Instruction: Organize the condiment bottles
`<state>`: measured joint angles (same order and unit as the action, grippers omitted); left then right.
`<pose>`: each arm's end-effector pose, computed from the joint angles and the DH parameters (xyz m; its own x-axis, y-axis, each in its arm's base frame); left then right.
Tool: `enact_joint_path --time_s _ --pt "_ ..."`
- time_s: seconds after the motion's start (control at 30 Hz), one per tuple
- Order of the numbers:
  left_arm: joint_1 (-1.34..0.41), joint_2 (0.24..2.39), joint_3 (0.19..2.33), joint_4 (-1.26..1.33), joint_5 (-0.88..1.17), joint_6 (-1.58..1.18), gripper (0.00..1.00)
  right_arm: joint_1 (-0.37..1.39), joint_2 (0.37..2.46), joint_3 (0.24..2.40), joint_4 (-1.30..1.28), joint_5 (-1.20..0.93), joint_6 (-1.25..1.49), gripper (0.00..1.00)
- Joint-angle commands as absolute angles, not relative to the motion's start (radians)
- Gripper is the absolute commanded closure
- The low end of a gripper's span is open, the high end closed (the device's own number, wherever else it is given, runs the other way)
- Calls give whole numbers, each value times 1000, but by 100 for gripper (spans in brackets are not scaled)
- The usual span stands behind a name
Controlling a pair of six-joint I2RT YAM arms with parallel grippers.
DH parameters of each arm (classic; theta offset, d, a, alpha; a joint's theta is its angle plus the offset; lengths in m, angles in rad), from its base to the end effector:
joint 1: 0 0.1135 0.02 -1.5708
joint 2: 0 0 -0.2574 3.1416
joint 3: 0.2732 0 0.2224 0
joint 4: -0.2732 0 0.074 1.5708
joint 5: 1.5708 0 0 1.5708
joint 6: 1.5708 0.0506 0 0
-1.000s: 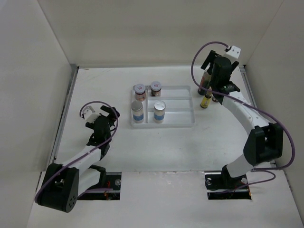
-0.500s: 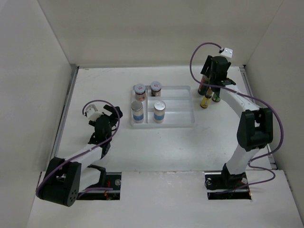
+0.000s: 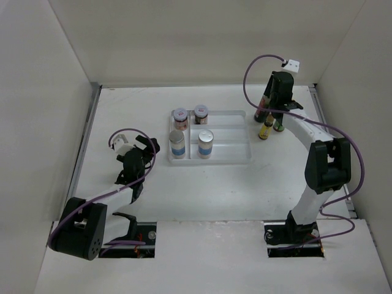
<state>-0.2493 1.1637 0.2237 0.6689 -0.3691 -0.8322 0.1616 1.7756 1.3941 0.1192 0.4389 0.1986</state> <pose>0.2076 -0.0340 0.1799 -0.0958 -0.6872 -0.7201 -0.2637 0.7151 -0.6474 0.4073 0.0446 0.3104 -0.1997 0.1484 -0.9686 0.3048 0.9488 0.0825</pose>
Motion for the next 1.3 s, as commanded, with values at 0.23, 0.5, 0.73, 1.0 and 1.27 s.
enact_joint_path --time_s 0.23,0.5,0.73,1.0,1.27 --pt "-249 1175 247 738 -351 -841 0 246 1669 1531 278 489 146 79" --pt "-249 1209 261 738 -321 -842 0 323 1654 1493 302 479 150 78" --pt "-248 1206 259 738 -321 -844 0 370 1667 1460 314 485 155 78" --pt "-248 1207 261 738 -318 -844 0 412 1666 1370 348 489 169 77" --pt "-248 1209 261 738 -316 -847 0 413 1689 1293 376 495 204 50"
